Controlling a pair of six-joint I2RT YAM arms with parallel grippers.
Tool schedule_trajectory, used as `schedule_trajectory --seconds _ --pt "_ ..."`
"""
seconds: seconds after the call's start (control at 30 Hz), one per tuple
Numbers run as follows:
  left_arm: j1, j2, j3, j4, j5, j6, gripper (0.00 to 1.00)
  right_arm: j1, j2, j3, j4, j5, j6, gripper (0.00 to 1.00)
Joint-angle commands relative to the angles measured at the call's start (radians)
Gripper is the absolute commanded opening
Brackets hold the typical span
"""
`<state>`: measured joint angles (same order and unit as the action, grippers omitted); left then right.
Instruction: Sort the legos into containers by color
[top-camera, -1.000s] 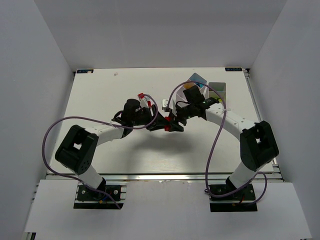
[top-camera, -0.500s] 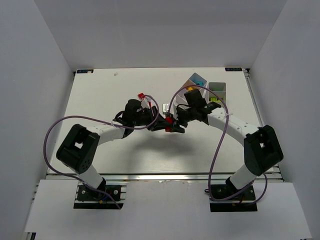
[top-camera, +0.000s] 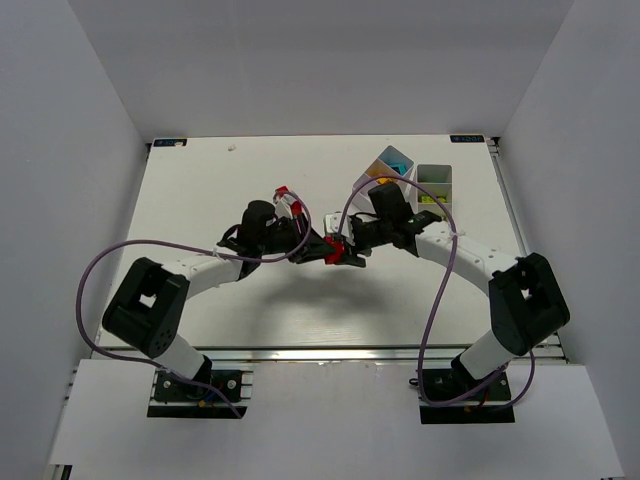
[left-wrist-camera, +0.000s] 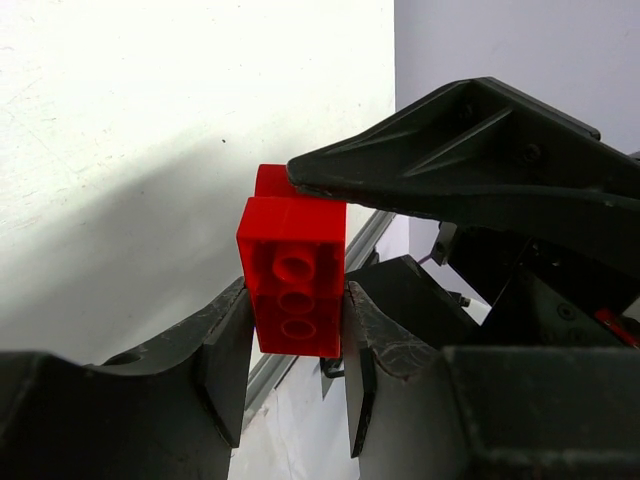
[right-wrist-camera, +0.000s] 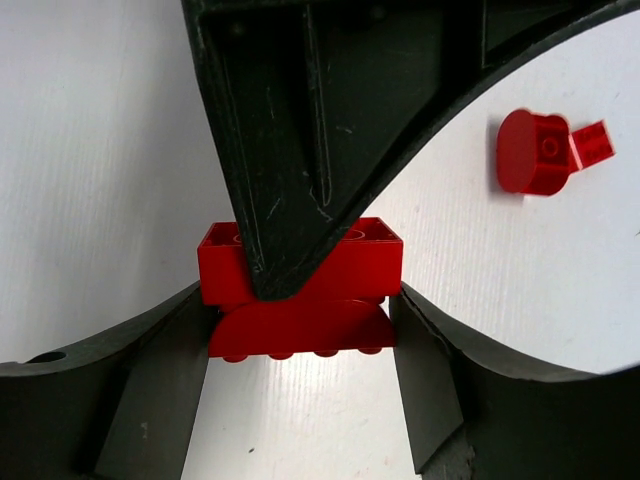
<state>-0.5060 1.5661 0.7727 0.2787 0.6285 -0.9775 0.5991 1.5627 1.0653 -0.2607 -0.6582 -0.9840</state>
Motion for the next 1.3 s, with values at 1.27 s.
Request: schedule_trajectory --seconds 1.27 --pt "0.150 -0.227 -0.104 -0.075 -0.024 0.034 0.11 -0.292 0.137 0.212 -0.161 0.005 -0.612 0.34"
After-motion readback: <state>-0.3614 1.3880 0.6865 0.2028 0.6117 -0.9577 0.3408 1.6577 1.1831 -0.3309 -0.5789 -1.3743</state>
